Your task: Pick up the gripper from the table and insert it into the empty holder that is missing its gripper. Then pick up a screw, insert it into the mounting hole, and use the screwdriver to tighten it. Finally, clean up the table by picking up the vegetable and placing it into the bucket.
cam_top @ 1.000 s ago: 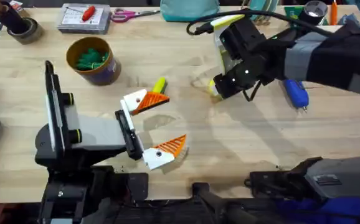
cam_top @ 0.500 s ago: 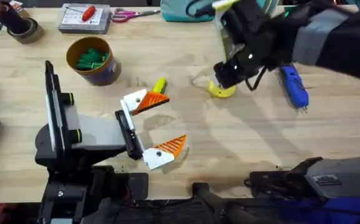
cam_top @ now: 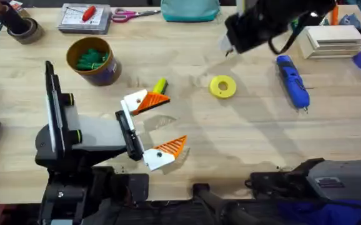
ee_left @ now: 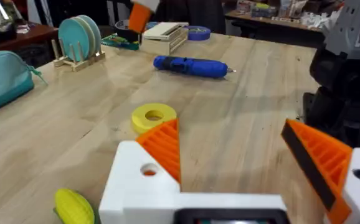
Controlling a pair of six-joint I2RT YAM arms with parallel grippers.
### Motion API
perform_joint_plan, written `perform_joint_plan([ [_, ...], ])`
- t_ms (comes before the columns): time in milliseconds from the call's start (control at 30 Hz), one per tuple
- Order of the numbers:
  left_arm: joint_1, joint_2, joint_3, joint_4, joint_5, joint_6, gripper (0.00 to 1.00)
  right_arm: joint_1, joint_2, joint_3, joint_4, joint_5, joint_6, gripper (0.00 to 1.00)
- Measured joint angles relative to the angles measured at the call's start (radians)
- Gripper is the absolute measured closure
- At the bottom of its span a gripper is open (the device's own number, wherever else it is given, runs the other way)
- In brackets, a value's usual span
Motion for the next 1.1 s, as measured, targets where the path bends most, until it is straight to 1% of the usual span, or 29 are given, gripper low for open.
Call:
perform_joint_plan([
  [133, 0.000, 0.000, 0.000, 0.000, 0.000, 0.000, 0.014, 0.000, 0.000, 0.086, -0.057, 0.000, -0.021, 0.995],
  [433, 0.000, 0.000, 0.000, 0.000, 0.000, 0.000, 0.015, 0.002, 0.000, 0.180, -0.111, 0.000, -0.057, 0.995],
  [600, 0.000, 0.000, 0.000, 0.000, 0.000, 0.000, 0.015, 0.034, 0.033, 0.259, -0.138, 0.000, -0.072, 0.995],
  [667, 0.000, 0.000, 0.000, 0.000, 0.000, 0.000, 0.015, 0.064, 0.068, 0.291, -0.141, 0.000, -0.080, 0.995],
  [700, 0.000, 0.000, 0.000, 0.000, 0.000, 0.000, 0.015, 0.120, 0.134, 0.344, -0.144, 0.000, -0.092, 0.995],
  [833, 0.000, 0.000, 0.000, 0.000, 0.000, 0.000, 0.015, 0.196, 0.212, 0.409, -0.143, 0.000, -0.102, 0.995],
  [967, 0.000, 0.000, 0.000, 0.000, 0.000, 0.000, 0.015, 0.273, 0.251, 0.449, -0.143, 0.000, -0.115, 0.995],
  [1100, 0.000, 0.000, 0.000, 0.000, 0.000, 0.000, 0.016, 0.346, 0.260, 0.458, -0.146, 0.000, -0.128, 0.995],
])
